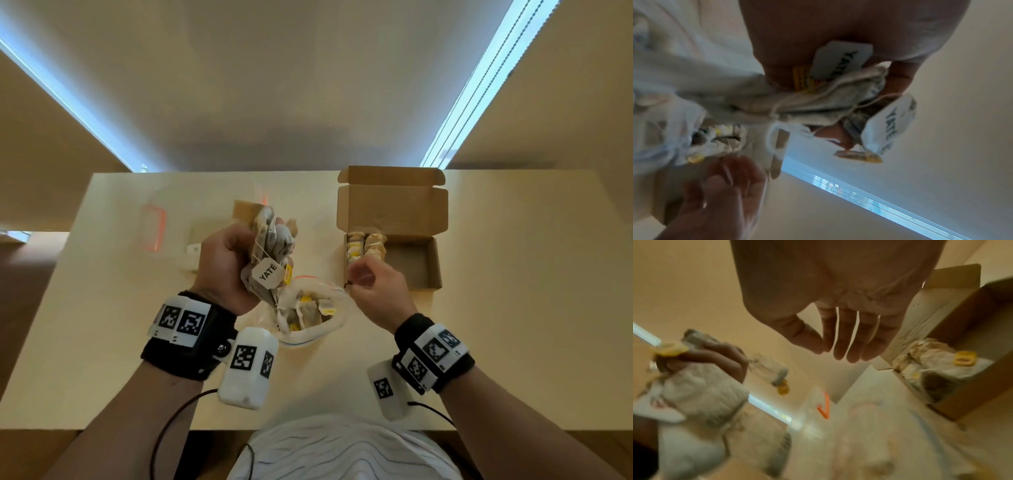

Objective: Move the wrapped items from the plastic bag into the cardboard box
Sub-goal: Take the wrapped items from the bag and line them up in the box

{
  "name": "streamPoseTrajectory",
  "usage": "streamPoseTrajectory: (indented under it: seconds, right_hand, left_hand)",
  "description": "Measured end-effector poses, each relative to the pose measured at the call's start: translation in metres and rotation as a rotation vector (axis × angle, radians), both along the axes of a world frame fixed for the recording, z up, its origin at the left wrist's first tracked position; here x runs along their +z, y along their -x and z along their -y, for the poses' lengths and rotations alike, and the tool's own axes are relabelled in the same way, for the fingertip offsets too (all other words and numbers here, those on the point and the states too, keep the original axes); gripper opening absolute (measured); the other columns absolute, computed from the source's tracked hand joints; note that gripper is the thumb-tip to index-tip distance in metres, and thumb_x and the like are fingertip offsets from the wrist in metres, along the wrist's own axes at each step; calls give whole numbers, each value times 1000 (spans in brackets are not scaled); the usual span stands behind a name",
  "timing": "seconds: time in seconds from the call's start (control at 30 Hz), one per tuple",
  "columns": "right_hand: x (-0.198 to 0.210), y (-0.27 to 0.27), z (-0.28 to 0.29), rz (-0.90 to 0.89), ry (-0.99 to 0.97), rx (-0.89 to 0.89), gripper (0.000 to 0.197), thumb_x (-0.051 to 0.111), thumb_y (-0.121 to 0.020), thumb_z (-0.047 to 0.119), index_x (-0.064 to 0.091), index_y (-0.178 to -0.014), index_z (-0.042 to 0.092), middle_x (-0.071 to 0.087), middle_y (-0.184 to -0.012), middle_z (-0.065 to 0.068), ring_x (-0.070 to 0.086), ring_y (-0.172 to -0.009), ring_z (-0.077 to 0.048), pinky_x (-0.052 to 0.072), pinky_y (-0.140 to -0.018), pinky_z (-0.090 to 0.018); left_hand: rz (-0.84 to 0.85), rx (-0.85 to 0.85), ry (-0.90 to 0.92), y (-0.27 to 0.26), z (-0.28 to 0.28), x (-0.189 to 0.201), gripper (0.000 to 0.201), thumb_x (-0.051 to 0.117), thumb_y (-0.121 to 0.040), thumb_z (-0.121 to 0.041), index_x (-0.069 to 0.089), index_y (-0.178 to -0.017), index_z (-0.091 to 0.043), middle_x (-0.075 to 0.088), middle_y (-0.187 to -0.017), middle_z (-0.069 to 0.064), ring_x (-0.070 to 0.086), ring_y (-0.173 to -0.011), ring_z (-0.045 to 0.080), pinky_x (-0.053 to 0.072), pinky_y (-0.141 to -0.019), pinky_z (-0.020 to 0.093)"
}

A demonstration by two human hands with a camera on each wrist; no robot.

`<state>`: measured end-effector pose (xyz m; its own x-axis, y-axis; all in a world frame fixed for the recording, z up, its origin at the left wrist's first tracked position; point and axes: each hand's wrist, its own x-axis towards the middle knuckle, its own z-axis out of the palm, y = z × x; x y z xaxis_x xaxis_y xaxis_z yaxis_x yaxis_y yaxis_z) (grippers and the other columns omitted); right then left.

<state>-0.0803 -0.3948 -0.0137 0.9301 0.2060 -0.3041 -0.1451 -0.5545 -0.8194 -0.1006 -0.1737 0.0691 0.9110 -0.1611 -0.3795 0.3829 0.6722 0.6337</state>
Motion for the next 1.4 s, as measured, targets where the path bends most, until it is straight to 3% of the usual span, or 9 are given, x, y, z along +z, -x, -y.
streamPoseTrajectory:
  seconds: [0.13,0.3,0.43,0.57,0.67,0.83,0.97,1.13,1.4]
  right_hand:
    - [30,-11,-10,-104,-447,-27,33,58,-75,5,60,-106,17,67,-108,0,65,-103,-14,56,-88,-32]
    - [31,-4,-29,-572,-846,205,60,63,-73,1,51,-127,25,47,-140,-5,55,-121,-34,50,-97,-54]
    - [18,11,-45,-701,-953,293,54,66,-79,-3,53,-128,16,57,-117,-15,61,-100,-35,57,-86,-50]
    - [5,12,-50,-477,-752,214,26,63,-86,-10,66,-90,15,64,-90,-11,63,-82,-27,57,-68,-33]
    - [-4,7,-48,-379,-518,237,18,62,-88,-10,64,-99,4,63,-94,-16,64,-83,-26,57,-68,-28]
    - [-5,-5,-40,-87,157,486,32,60,-85,3,65,-109,22,63,-106,5,60,-97,-14,54,-84,-29]
    - [-8,0,-26,271,455,433,17,61,-88,20,71,-100,26,51,-128,0,42,-122,-23,40,-101,-35]
    - [-23,-1,-22,-88,528,472,45,65,-89,19,57,-133,28,35,-146,-1,41,-133,-25,40,-104,-37]
    - [-25,14,-28,-108,342,376,72,65,-78,2,37,-143,15,33,-134,-7,51,-113,-30,47,-100,-37]
  left_hand:
    - [65,-59,8,-13,13,23,16,58,-76,-28,58,-87,-16,55,-78,5,50,-55,20,44,-48,24]
    - [27,-68,-31,-19,20,20,38,81,-59,-29,59,-84,-11,49,-76,6,50,-49,16,44,-43,22]
    - [-39,-19,-77,-12,23,11,18,62,-72,-26,59,-79,-10,50,-67,5,48,-46,15,42,-43,22]
    - [-121,39,-152,-1,20,-2,12,56,-75,-18,53,-81,-7,50,-55,6,47,-42,16,41,-41,20]
    - [-142,104,-204,6,16,-19,14,55,-72,-14,54,-84,-8,52,-63,7,53,-46,18,45,-44,22]
    - [-118,24,-222,18,10,-38,11,53,-60,-2,57,-69,-6,54,-59,9,54,-47,20,46,-47,21]
    - [-75,-57,-192,23,4,-40,8,59,-52,-3,59,-56,-10,50,-54,7,49,-45,18,44,-48,21]
    - [-90,-189,-152,20,6,-50,29,75,-37,-8,55,-58,-7,44,-46,8,43,-38,18,41,-45,21]
    - [-144,-538,-1175,0,34,-115,13,60,-85,-11,69,-91,-17,68,-85,9,65,-76,20,53,-69,30]
